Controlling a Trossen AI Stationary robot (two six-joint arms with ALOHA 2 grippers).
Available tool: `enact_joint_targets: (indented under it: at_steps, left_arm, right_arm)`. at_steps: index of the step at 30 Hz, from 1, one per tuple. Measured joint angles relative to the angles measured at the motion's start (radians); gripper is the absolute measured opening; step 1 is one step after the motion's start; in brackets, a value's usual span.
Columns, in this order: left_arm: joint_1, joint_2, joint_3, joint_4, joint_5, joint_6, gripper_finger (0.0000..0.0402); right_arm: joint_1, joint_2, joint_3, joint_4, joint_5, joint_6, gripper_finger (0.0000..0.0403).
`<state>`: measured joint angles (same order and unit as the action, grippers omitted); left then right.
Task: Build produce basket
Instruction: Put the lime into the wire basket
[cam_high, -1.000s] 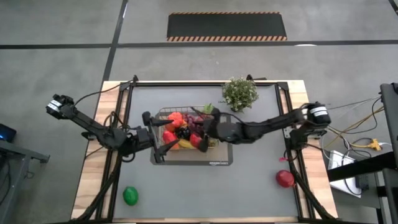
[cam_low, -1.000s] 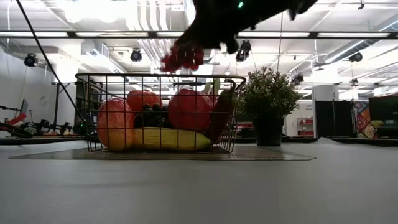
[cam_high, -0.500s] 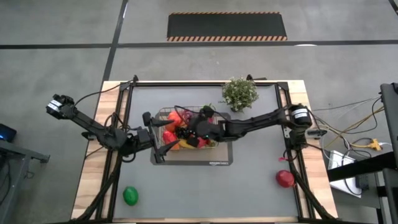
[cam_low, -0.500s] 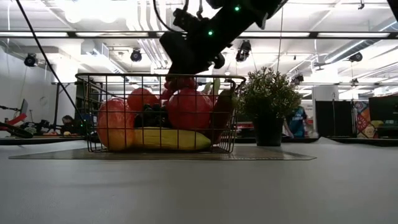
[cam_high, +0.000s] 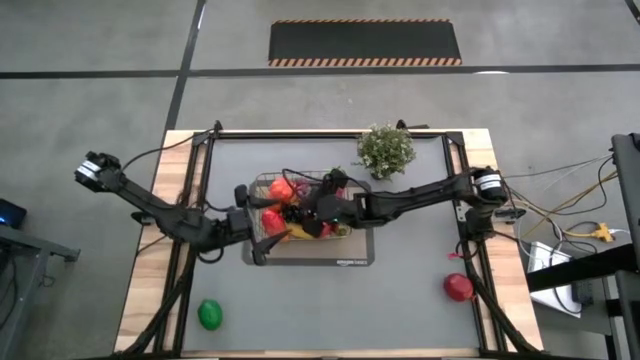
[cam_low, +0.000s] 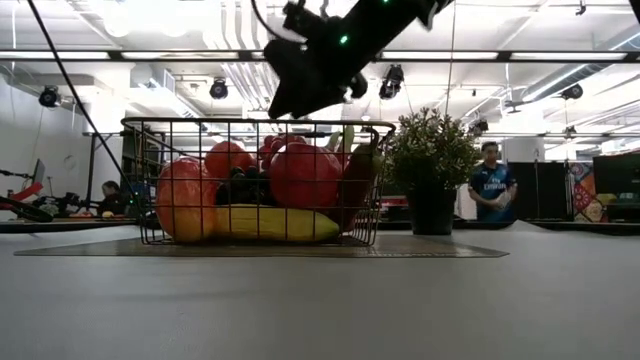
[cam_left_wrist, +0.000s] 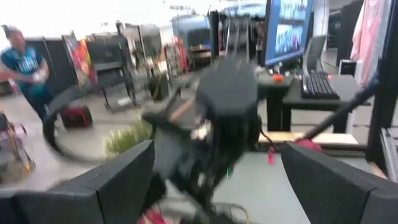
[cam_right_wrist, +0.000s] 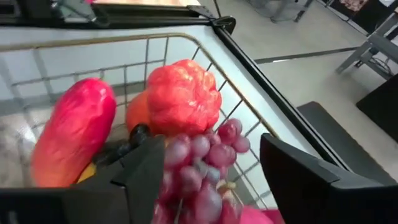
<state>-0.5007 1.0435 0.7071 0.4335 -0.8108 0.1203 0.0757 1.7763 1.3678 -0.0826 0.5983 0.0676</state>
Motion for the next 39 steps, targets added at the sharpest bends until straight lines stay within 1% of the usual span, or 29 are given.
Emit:
enact_joint_targets:
  at_steps: [4,8,13,17,22,25,27,32,36,39]
  left_arm:
    - [-0.013,0.037,-0.001,-0.073,0.007,-0.143,0.0331]
    - [-0.037,0.084,-0.001,-0.112,0.009,-0.245,0.0331]
    - [-0.047,0.130,-0.001,-0.175,0.009,-0.408,0.0331]
    - [-0.045,0.147,-0.001,-0.235,0.009,-0.541,0.0331]
    - [-0.045,0.154,0.025,-0.330,0.034,-0.693,0.0331]
    - [-0.045,0.181,0.056,-0.397,0.048,-0.768,0.0331]
    - [-0.045,0.209,0.084,-0.437,0.075,-0.809,0.0331]
    - [-0.073,0.310,0.175,-0.566,0.190,-0.942,0.0331]
    - [-0.125,0.391,0.290,-0.743,0.284,-1.103,0.0331]
    - [-0.165,0.455,0.380,-0.890,0.387,-1.251,0.0331]
  right_arm:
    - [0.033,-0.057,0.000,-0.097,-0.001,0.017,0.0271]
    - [0.079,-0.128,0.000,-0.224,0.001,0.032,0.0279]
    - [0.166,-0.204,-0.014,-0.382,0.000,0.092,0.0265]
    - [0.251,-0.259,-0.053,-0.443,-0.001,0.116,0.0246]
    - [0.355,-0.314,-0.119,-0.446,-0.003,0.115,0.0224]
    - [0.404,-0.339,-0.156,-0.433,-0.001,0.116,0.0217]
    - [0.432,-0.351,-0.182,-0.407,0.005,0.116,0.0215]
    - [0.469,-0.374,-0.261,-0.302,0.007,0.092,0.0215]
    - [0.472,-0.391,-0.326,-0.245,0.007,0.089,0.0215]
    - [0.472,-0.412,-0.373,-0.190,0.007,0.087,0.0214]
